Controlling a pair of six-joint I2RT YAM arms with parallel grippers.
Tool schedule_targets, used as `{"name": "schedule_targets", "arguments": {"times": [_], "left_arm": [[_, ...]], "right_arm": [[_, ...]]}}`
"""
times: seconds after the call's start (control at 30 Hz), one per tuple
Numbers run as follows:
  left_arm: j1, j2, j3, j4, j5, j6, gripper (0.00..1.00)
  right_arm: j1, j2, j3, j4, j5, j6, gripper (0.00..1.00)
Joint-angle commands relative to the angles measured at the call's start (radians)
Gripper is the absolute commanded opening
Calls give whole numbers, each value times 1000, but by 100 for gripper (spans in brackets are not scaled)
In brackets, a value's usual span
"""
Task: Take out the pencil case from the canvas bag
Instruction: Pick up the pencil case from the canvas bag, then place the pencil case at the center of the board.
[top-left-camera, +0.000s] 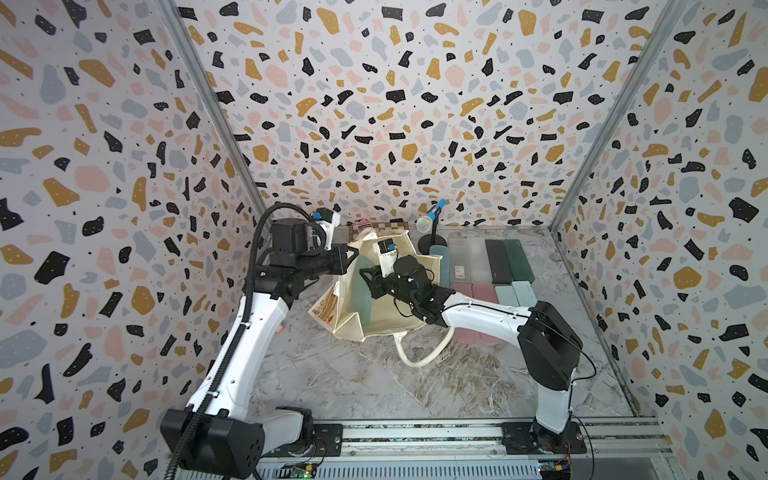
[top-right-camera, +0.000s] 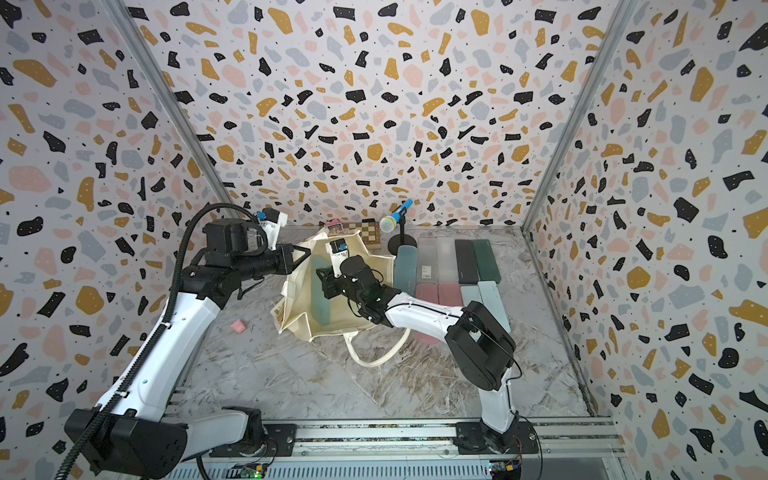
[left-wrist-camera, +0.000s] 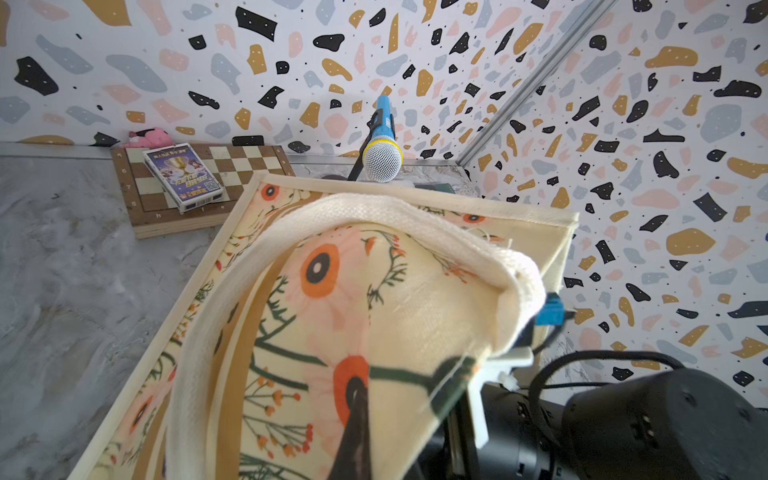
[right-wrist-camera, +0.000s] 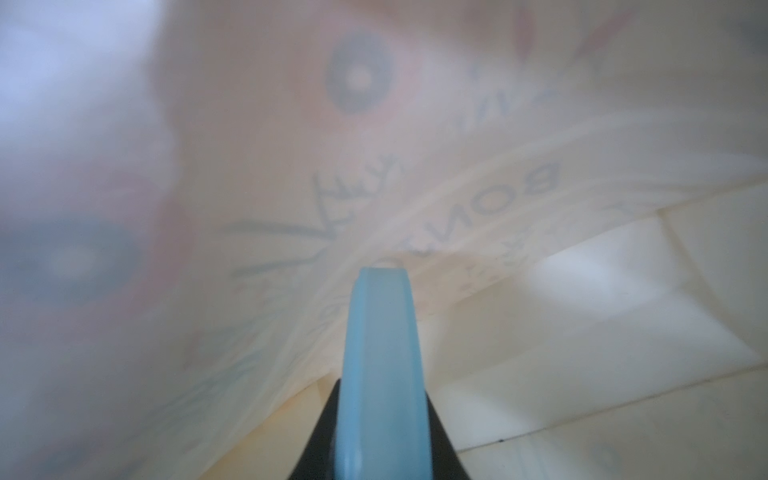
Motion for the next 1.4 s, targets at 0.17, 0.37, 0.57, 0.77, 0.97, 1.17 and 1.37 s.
{"name": "schedule_targets", "arguments": {"times": [0.17,0.37,0.57,0.77,0.97,1.17,1.37], "left_arm": [[29,6,24,-17,-82,-21,0],[41,5,30,-47,-148,-15,0],[52,7,38,-77,-220,-7,0],[76,3,44,-114,-335,-8,0],[146,-7,47,-129,-386,-40,0],[167,-9,97,-134,-410,-49,0],[167,13,186,-155,-383,-73,0]], "right_arm": [[-6,-177,-56,30,-19,-52,14],[-11,-281,-93,-16,-16,-31,14],[-65,-419,-164,-35,-25,15,13],[-128,-567,-228,-93,-11,45,13],[-189,-697,-301,-201,80,60,12],[-296,-681,-270,-437,36,55,12],[-395,-550,-212,-636,-157,30,12]]}}
